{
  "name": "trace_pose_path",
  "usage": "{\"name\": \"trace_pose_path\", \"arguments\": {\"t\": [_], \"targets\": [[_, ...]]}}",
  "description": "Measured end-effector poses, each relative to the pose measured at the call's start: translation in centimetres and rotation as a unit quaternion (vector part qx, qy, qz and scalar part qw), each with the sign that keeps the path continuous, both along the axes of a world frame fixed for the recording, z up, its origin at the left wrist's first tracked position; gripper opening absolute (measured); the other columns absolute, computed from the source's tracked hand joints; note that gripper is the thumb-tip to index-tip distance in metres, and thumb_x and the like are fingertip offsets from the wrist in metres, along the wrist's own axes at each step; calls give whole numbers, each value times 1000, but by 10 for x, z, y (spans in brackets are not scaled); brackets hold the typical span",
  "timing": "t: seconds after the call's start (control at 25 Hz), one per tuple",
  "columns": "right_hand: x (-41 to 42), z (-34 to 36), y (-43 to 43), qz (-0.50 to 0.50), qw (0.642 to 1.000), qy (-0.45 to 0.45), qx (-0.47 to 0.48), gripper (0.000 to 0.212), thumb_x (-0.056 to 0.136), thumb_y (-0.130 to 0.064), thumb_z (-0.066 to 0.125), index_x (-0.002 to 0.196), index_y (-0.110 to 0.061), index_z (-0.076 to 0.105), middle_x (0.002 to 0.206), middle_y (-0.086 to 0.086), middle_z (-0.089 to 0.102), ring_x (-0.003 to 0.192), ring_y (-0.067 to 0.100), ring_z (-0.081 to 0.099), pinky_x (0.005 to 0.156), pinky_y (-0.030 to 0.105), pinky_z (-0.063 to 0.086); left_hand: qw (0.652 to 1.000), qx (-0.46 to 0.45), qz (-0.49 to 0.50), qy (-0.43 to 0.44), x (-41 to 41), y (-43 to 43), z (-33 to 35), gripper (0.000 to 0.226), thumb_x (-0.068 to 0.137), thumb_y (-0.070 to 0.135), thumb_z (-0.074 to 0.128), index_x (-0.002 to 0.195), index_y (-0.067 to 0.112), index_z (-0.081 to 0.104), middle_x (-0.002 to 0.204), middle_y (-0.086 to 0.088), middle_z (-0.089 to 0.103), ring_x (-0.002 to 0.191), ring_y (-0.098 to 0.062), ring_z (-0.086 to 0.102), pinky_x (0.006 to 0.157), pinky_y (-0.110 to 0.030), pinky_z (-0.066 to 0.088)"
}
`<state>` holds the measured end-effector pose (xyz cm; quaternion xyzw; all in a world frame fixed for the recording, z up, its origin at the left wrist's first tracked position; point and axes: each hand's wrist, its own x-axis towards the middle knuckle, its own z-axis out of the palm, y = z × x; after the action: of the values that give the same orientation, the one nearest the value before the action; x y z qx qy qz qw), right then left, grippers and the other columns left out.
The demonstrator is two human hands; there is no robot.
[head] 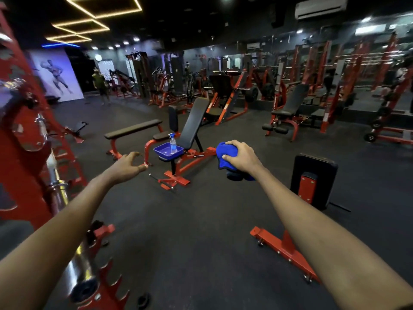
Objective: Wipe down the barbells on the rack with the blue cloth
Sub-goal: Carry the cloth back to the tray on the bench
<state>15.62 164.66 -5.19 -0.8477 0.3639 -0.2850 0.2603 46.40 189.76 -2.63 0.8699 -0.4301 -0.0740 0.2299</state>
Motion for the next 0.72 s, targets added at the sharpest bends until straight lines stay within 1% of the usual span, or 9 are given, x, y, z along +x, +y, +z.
{"name": "trace_pose_path", "arguments": {"t": [0.12,0.2,0.32,0.4,0.52,0.72], "targets": [[41,-2,-44,27,1000,-3,1,50,88,-36,72,135,-28,58,131,9,59,122,28,57,103,37,46,1000,-2,27,-4,27,-27,-1,74,94,45,68,153,12,38,155,-17,42,139,-31,46,116,-40,36],[68,-7,-77,48,999,2,2,50,88,-35,73,136,-27,58,131,10,59,122,29,57,103,37,45,998,0,54,-11,45,-49,-6,73,95,43,66,154,13,35,153,-18,43,138,-33,47,113,-40,37],[109,-13,-133,85,996,23,-16,50,90,-33,72,137,-26,57,132,10,57,124,30,56,102,38,44,995,-6,98,-10,73,-86,-14,74,96,43,66,155,13,33,153,-18,43,137,-34,47,112,-41,38],[134,-13,-169,97,994,27,-29,51,89,-32,72,138,-26,57,131,10,58,124,30,56,102,36,43,993,-21,120,-6,91,-111,-21,74,95,43,66,155,13,33,154,-18,43,137,-34,48,112,-41,38],[175,-16,-220,109,994,15,-9,51,87,-32,74,135,-26,59,127,12,60,121,32,58,100,34,44,989,-29,142,7,116,-146,-31,73,95,40,67,154,12,34,155,-17,41,140,-32,45,114,-41,36],[262,-26,-277,142,990,1,16,50,88,-27,75,136,-24,61,129,13,62,124,31,56,102,32,41,986,-27,162,17,170,-196,-50,75,96,37,67,156,10,32,158,-14,39,144,-29,41,118,-42,35]]}}
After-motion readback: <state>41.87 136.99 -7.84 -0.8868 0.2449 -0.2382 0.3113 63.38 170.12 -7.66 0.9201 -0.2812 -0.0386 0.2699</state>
